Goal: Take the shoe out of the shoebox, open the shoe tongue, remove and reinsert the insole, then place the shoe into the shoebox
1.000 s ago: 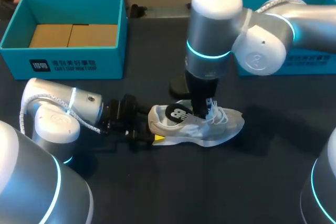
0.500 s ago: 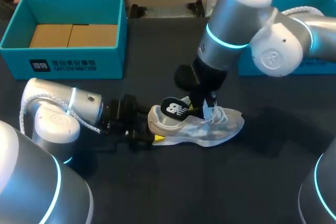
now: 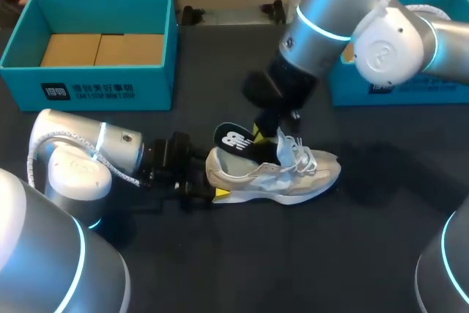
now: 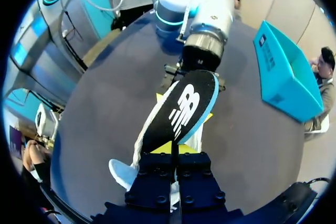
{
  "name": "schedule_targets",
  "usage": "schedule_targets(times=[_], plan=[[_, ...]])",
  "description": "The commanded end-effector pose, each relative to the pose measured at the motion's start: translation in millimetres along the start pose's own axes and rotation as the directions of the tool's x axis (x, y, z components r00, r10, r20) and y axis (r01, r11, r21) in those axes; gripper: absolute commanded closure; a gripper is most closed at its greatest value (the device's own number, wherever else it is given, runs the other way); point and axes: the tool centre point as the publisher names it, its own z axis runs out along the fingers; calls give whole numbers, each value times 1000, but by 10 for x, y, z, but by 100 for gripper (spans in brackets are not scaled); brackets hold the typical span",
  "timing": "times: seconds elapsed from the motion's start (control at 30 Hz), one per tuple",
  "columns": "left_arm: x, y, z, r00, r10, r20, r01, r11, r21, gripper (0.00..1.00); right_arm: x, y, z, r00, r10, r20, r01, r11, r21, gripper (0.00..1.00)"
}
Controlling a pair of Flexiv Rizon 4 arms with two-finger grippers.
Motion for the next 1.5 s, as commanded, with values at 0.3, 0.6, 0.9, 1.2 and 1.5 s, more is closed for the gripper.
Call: schedule_targets(times=[0.3, 0.6, 0.9, 1.2, 1.5], plan=[[1, -1, 6, 1000, 0, -1, 0, 1000, -2, 100, -235, 356, 176, 999, -35, -33, 34, 999, -38, 100], [1, -1, 6, 1000, 0, -1, 0, 1000, -2, 100, -272, 392, 166, 999, 25, -39, -27, 998, -55, 0], [1, -1, 6, 1000, 0, -1, 0, 1000, -2, 100, -324, 244, 99, 975, 95, -201, -112, 990, -80, 0], [1, -1, 6, 1000, 0, -1, 0, 1000, -2, 100, -330, 232, 97, 971, 103, -217, -123, 989, -80, 0], [1, -1, 6, 1000, 0, -1, 0, 1000, -2, 100, -314, 248, 95, 961, 147, -234, -171, 981, -87, 0]])
